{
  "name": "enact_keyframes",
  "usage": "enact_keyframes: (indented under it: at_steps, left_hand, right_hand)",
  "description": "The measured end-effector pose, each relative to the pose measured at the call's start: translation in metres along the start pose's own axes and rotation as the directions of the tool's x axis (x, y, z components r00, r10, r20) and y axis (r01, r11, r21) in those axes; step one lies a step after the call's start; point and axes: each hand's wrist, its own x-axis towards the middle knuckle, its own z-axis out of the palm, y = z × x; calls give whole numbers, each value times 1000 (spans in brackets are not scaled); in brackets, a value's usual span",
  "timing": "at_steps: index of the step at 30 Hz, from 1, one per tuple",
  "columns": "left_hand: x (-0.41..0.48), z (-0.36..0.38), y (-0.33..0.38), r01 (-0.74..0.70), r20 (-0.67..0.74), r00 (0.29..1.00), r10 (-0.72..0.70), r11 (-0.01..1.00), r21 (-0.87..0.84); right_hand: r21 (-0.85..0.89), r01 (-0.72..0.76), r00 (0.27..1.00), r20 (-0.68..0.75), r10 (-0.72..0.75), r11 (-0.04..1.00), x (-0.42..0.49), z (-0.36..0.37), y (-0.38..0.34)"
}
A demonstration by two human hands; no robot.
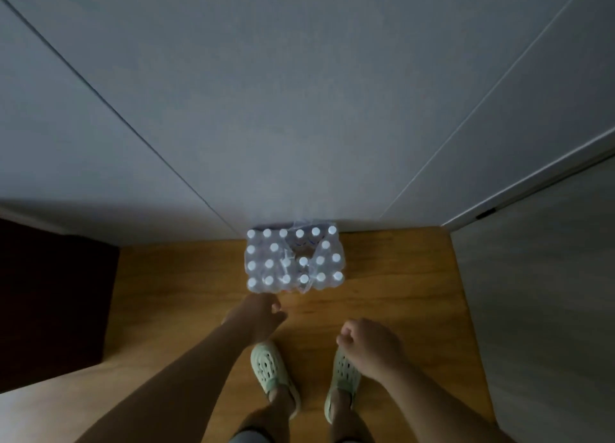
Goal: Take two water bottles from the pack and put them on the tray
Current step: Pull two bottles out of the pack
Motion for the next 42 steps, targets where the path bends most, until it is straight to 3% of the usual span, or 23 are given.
enact_keyframes:
  at_steps: [8,13,17,20,24,30,33,38,42]
  left_hand:
    - [182,85,-25,-8,-36,999,12,996,91]
    - [285,120,-45,-18,-140,989,38,990,141]
    - [350,131,-50,-64,-257,961,101,987,149]
    - [406,121,-52,-40,-388,912,137,968,247]
    - [462,100,-45,-40,-398,897,189,934,354]
    - [502,104,-42,-35,-289,905,312,732,680]
    - [501,96,-43,-83,-240,902,360,688,721]
    - [476,76,-45,-119,-311,890,332,829,546]
    - [435,42,-43,-88,-437,852,290,900,426]
  right_hand:
    - [-75,104,995,-1,-105,992,188,72,62]
    - [-72,148,987,-54,-152,986,306,110,78]
    - [-108,149,962,-215,-169,983,390,125,76]
    - [-213,174,882,-400,-248,961,450,122,64]
    - [-430,122,851,-418,-317,894,514,123,58]
    - [-578,169,748,-453,-486,799,550,137,76]
    - [-599,207,774,-383,-504,773,550,125,81]
    - [-538,250,687,-487,-539,805,519,98,77]
    - [-349,322,717,-518,-468,880,483,51,63]
